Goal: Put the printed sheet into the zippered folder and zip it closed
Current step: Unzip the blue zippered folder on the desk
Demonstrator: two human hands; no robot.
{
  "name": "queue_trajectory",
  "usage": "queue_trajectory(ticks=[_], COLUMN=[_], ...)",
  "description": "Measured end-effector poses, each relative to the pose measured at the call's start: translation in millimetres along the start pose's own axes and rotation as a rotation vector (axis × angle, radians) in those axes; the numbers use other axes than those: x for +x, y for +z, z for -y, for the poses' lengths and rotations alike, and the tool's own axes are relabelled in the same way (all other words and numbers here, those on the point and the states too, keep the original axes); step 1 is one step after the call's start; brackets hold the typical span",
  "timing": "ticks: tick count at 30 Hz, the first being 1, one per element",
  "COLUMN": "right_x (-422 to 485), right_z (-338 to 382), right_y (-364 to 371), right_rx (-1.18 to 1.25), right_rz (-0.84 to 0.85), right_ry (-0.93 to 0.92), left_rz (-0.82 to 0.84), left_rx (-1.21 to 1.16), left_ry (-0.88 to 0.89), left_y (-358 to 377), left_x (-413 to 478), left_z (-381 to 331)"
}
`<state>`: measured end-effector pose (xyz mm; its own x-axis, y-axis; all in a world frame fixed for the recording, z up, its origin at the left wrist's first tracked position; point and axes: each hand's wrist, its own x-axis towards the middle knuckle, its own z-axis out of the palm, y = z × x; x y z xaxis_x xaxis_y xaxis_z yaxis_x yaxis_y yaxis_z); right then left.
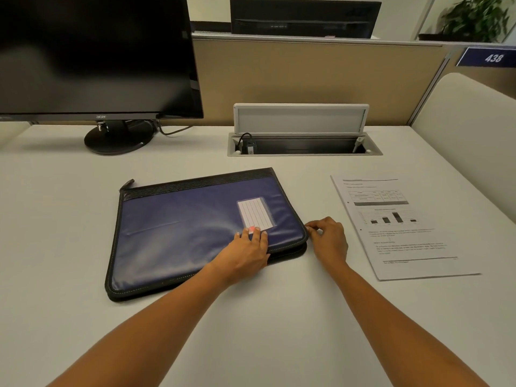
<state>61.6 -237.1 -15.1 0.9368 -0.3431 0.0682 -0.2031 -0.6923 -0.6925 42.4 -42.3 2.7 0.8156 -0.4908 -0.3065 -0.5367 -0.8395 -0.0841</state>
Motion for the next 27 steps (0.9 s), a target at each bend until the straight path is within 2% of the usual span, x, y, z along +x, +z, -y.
queue_trajectory(ticks=[20, 27], right_x=[-53.2, -52.2], right_z=[-8.9, -10.5], right_y=[-8.2, -11.2], right_rx=[0.183, 0.134], right_rz=[-0.012, 0.008], right_ry=[-0.005, -0.024], left_rz=[-0.020, -0.021], left_rx=[-0.010, -0.042], left_ry=[-0.016, -0.022], left_y=[4.4, 2.2], left_x=[3.0, -0.1], left_z=[-0.2, 0.2])
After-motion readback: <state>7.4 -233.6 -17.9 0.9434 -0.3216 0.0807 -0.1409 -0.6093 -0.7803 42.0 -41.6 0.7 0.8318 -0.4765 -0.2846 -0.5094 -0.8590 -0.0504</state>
